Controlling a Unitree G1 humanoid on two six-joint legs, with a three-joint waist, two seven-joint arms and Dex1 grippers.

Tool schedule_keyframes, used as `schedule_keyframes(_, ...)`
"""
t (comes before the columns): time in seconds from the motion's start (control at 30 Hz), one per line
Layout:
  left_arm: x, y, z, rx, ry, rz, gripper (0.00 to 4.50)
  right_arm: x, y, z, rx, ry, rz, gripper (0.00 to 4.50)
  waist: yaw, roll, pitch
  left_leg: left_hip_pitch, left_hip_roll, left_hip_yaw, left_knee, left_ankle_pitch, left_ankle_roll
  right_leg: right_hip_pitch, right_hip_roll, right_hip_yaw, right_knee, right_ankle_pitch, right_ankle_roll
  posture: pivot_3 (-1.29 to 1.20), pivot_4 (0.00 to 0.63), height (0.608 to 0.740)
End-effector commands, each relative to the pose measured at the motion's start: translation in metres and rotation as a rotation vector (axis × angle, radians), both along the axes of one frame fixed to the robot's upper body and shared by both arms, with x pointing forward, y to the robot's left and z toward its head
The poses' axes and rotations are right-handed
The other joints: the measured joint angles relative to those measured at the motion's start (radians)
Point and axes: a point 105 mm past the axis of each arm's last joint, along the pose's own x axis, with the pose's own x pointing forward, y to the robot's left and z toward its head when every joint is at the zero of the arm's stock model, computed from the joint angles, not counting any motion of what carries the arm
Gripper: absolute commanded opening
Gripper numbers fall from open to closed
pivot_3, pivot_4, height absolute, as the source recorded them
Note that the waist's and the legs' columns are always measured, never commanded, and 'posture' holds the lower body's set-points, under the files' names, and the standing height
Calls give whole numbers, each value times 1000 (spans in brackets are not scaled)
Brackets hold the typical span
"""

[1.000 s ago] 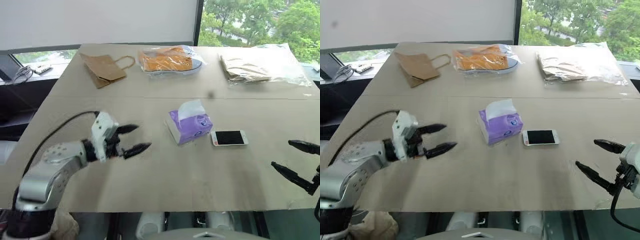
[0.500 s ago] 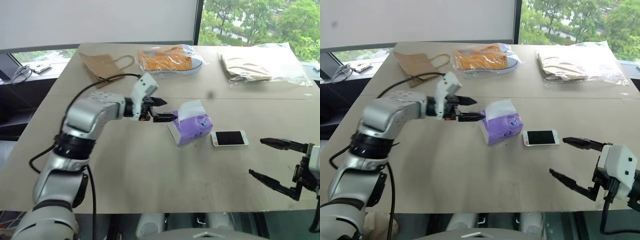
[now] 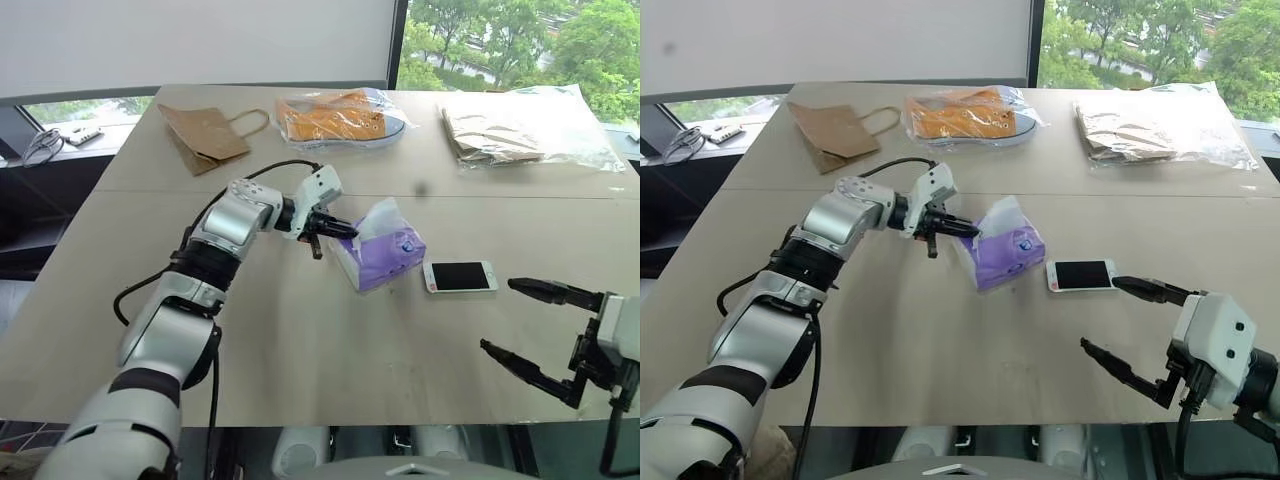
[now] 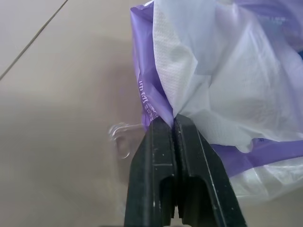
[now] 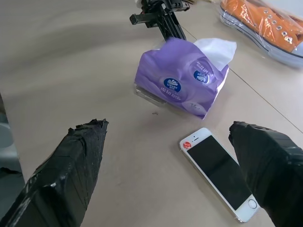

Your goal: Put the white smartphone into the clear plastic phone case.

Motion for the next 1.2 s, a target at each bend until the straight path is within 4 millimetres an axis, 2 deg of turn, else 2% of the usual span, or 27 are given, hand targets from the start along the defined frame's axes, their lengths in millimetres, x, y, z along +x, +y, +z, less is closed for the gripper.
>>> schedule_keyframes(0.03, 1, 4, 40, -165, -39, 32, 74, -2, 5, 5, 4, -28, 7, 4500, -2, 0, 0, 0, 0, 0, 0, 0, 0, 0, 0, 0, 0, 0, 0, 0, 150, 740)
schedule_keyframes(0.13, 6, 34, 77, -349, -29, 223, 74, 3, 6, 6, 21, -42, 6, 4500, -11, -1, 1, 0, 1, 0, 0, 0, 0, 0, 0, 0, 1, 1, 3, 0, 150, 740)
schedule_keyframes(0.23, 18, 69, 88, -439, -30, 481, 74, 7, 7, 6, 33, -51, 10, 4500, -23, -1, 1, 1, 1, -1, 0, 0, 0, 0, 0, 0, 1, 2, 3, 0, 150, 740)
schedule_keyframes(0.27, 22, 87, 88, -460, -39, 589, 74, 8, 7, 5, 35, -52, 15, 4500, -25, -2, 1, 1, 1, -1, 0, 0, 0, 0, 0, 0, 1, 2, 4, 0, 150, 740)
schedule_keyframes(0.37, 23, 131, 78, -458, -92, 822, 74, 13, 8, 4, 46, -51, 31, 4500, -26, -2, 1, 3, 1, 0, 0, 0, 0, 1, 0, 2, 1, 2, 4, 0, 150, 740)
schedule_keyframes(0.47, 19, 164, 58, -457, -72, 986, 74, 19, 10, 3, 57, -52, 51, 4500, -25, -3, 1, 3, 1, 0, 0, 0, 0, 1, 0, 2, 2, 2, 3, 0, 150, 740)
schedule_keyframes(0.57, 11, 184, 34, -372, -50, 1098, 74, 23, 11, 5, 71, -65, 64, 4500, -19, -4, 2, 2, 1, 0, 0, 0, 0, 1, -1, 0, 2, 3, 2, 0, 150, 740)
schedule_keyframes(0.67, 5, 200, 21, -351, -33, 1190, 74, 24, 15, 7, 81, -67, 82, 4500, -13, -5, 2, 2, 0, -1, 0, 0, 0, 1, -3, -1, 2, 4, 1, 0, 150, 740)
schedule_keyframes(0.77, -1, 219, 14, -351, -37, 1257, 894, 24, 17, 4, 78, -63, 88, 4500, -13, -6, 1, 2, 0, -1, 0, 0, -1, 1, -3, -1, 2, 4, 0, 0, 150, 740)
schedule_keyframes(0.83, -3, 225, 39, -454, -110, 1269, 1885, 25, 17, 3, 83, -59, 90, 4500, -18, -6, 1, 2, 0, -1, 0, 0, -1, 1, -4, -1, 2, 4, 0, 0, 150, 740)
schedule_keyframes(0.93, -4, 250, 78, -580, -269, 1340, 3258, 28, 17, 4, 89, -70, 88, 4500, -21, -9, 3, 2, 1, -1, 0, 0, -1, 1, -5, -1, 2, 4, 0, 0, 150, 740)
schedule_keyframes(0.97, -5, 254, 87, -604, -307, 1340, 3584, 29, 17, 5, 92, -74, 87, 4500, -21, -10, 2, 2, 1, -1, 0, 0, -1, 1, -6, -2, 2, 4, 0, 0, 150, 740)
schedule_keyframes(1.0, -5, 255, 93, -618, -329, 1336, 4124, 29, 17, 5, 94, -76, 87, 4500, -21, -10, 2, 2, 1, -1, 0, 0, -1, 1, -5, -2, 2, 4, 0, 0, 150, 740)
schedule_keyframes(1.03, -4, 248, 105, -620, -364, 1285, 4410, 30, 17, 6, 97, -79, 86, 4500, -21, -10, 2, 2, 1, -1, 0, 0, -1, 1, -5, -2, 2, 4, 0, 0, 150, 740)
schedule_keyframes(1.1, -2, 216, 130, -643, -390, 1103, 4410, 31, 17, 7, 100, -82, 85, 4500, -18, -10, 2, 2, 0, -1, 0, 0, -1, 2, -5, -2, 2, 4, 0, 0, 150, 740)
schedule_keyframes(1.13, -4, 189, 139, -620, -392, 952, 4410, 32, 17, 7, 100, -84, 83, 4500, -16, -10, 2, 2, -1, -1, 0, 1, -2, 2, -4, -3, 2, 4, 0, 0, 150, 740)
schedule_keyframes(1.2, -18, 125, 135, -515, -313, 584, 4410, 32, 17, 7, 103, -84, 80, 4500, -9, -11, 2, 1, -1, -1, 0, 2, -4, 2, -5, -4, 1, 4, 0, 0, 150, 740)
